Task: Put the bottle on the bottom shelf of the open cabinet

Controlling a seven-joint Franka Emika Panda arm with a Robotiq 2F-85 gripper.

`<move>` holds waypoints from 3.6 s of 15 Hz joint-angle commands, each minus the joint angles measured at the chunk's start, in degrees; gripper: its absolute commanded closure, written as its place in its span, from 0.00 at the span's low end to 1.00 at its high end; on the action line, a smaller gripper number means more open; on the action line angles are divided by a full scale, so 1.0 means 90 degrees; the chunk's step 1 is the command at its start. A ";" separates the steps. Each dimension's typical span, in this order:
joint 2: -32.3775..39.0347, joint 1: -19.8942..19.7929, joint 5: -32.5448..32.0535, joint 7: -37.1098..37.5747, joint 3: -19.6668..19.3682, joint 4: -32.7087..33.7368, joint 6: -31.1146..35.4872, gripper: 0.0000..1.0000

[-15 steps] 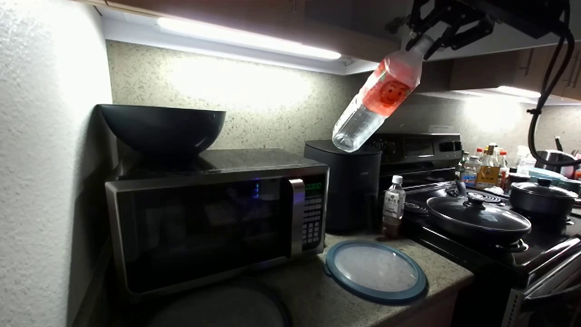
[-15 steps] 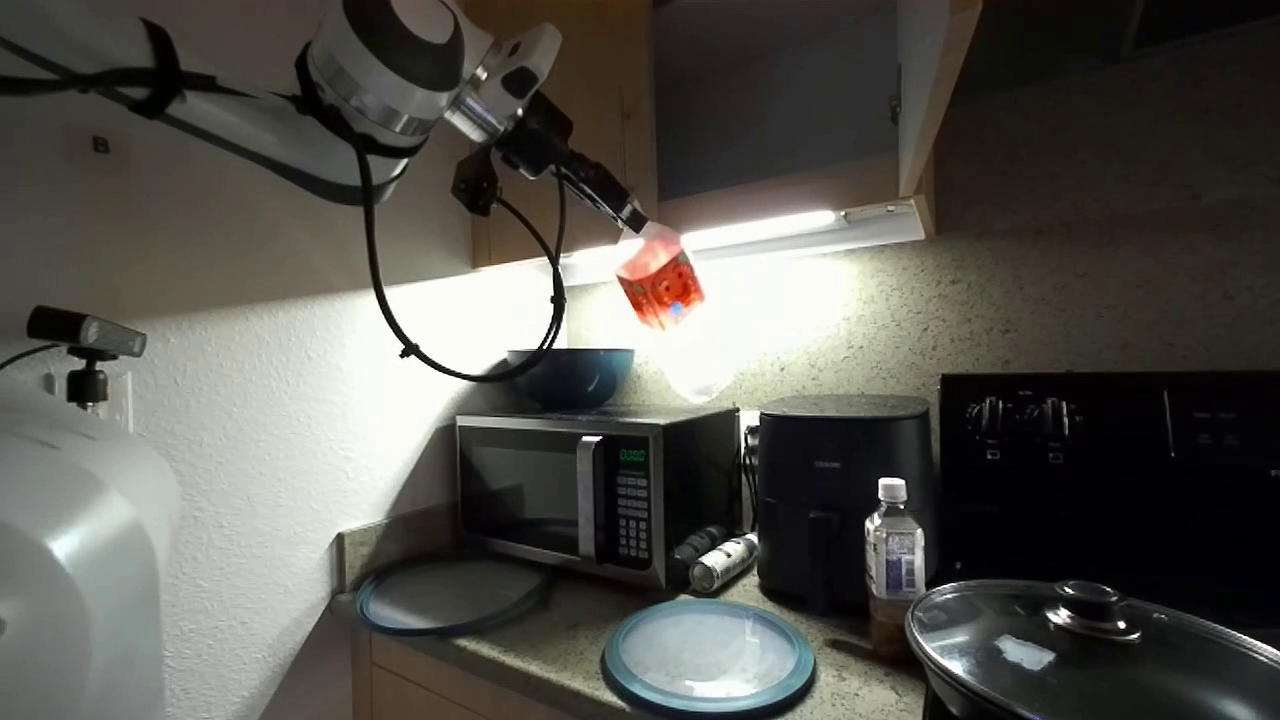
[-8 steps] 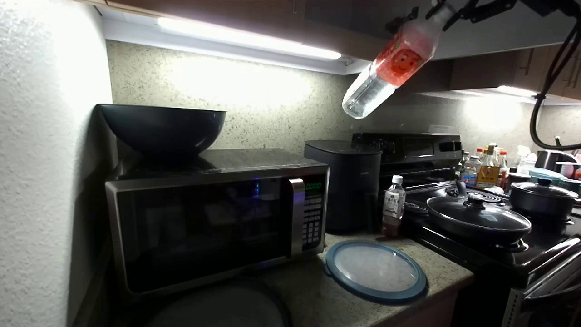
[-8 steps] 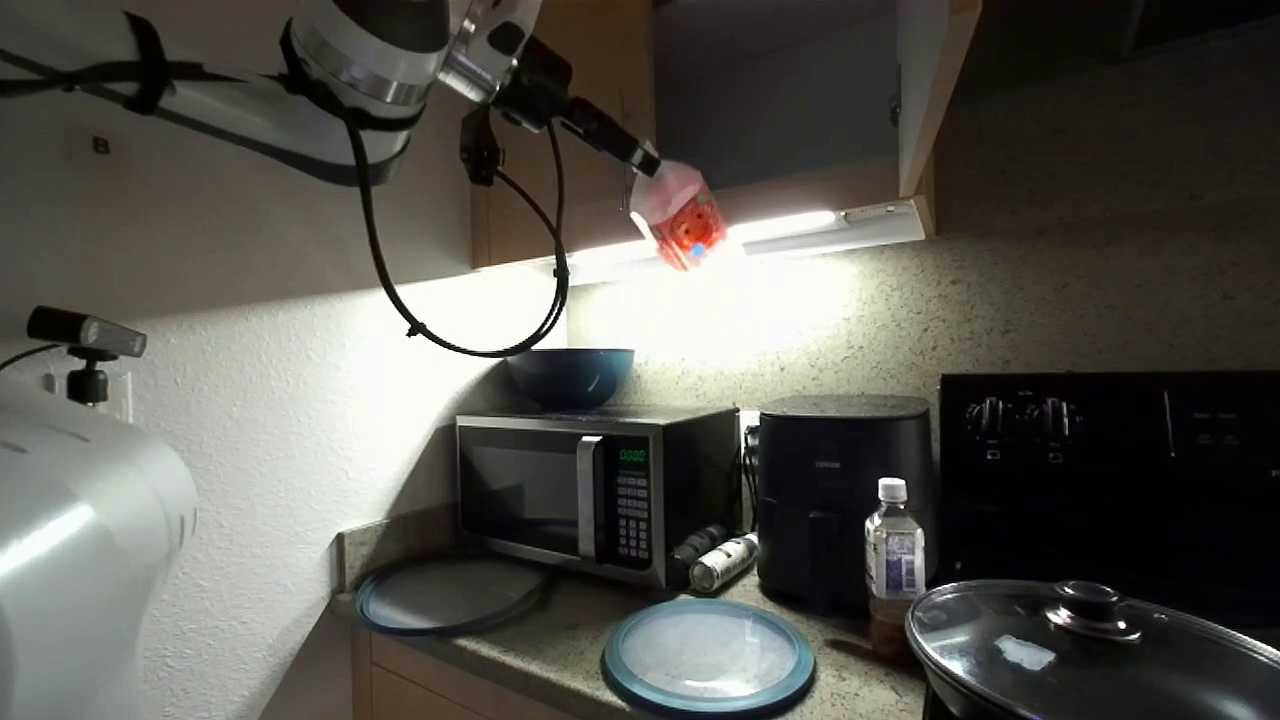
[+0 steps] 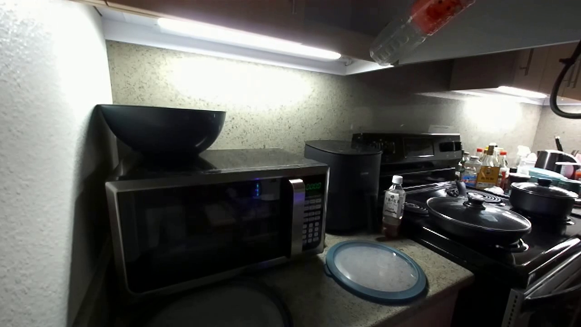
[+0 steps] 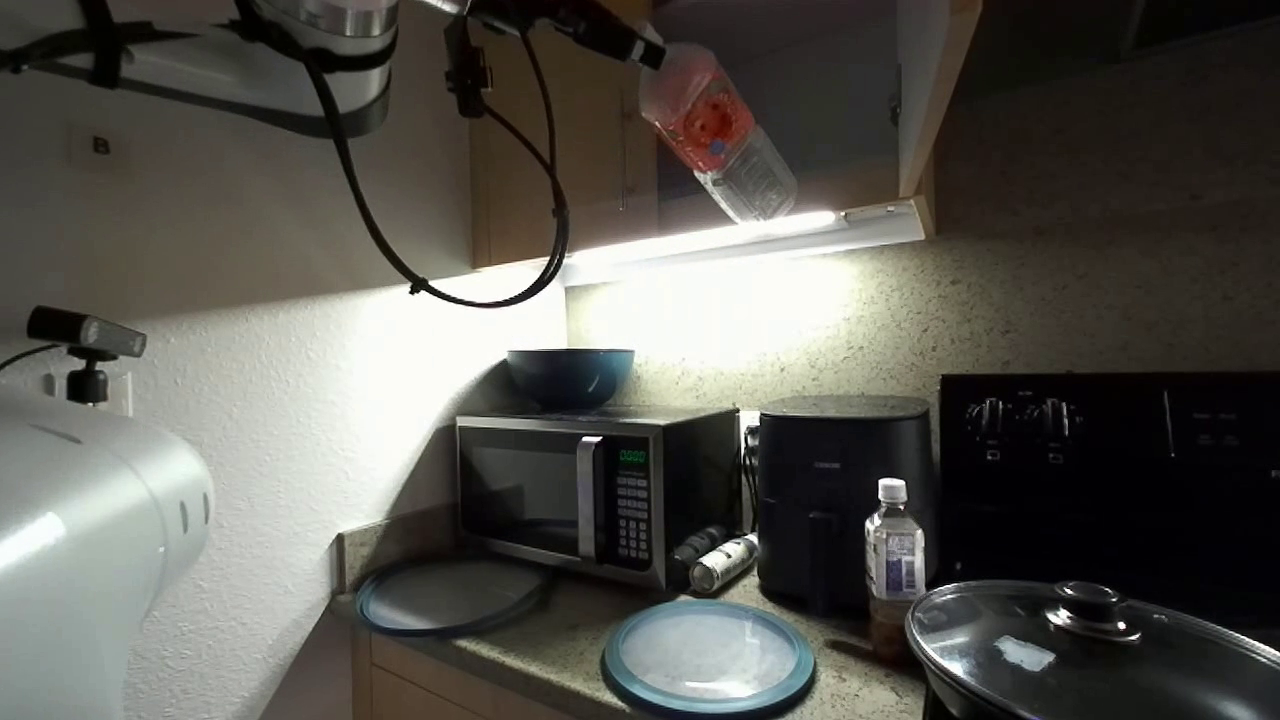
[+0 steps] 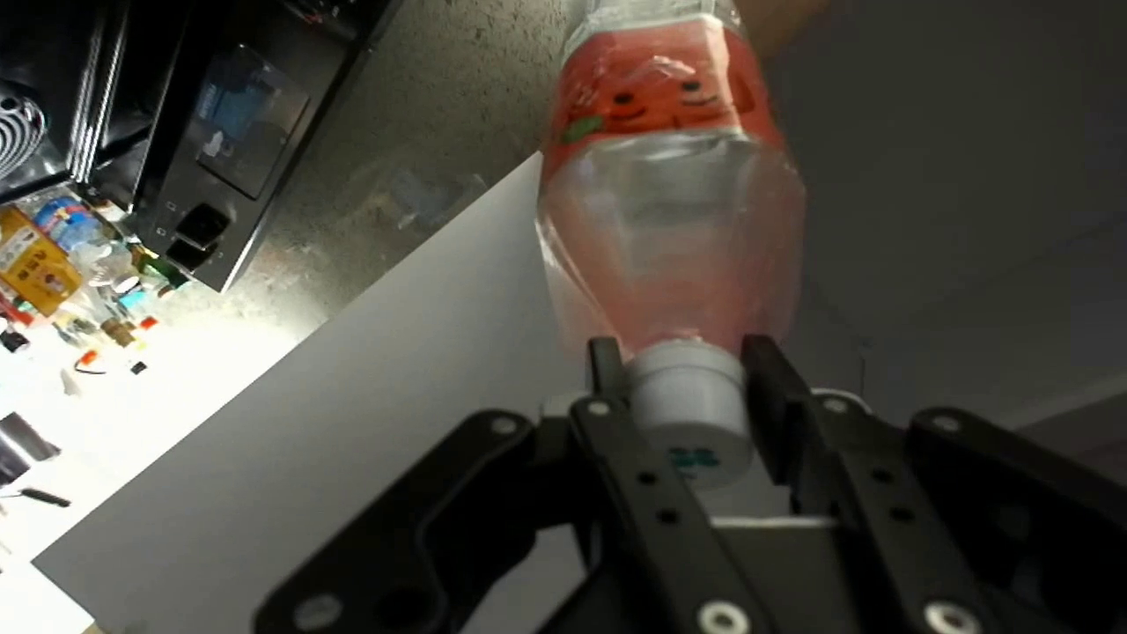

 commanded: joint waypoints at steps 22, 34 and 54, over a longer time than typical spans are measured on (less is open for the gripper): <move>0.0975 -0.1287 0.1766 0.1823 0.1579 0.1268 0.1481 0.63; 0.1820 -0.1807 0.1362 0.1761 0.1120 0.2056 0.0650 0.88; 0.2761 -0.2638 0.1037 0.2645 0.1598 0.3117 0.0538 0.63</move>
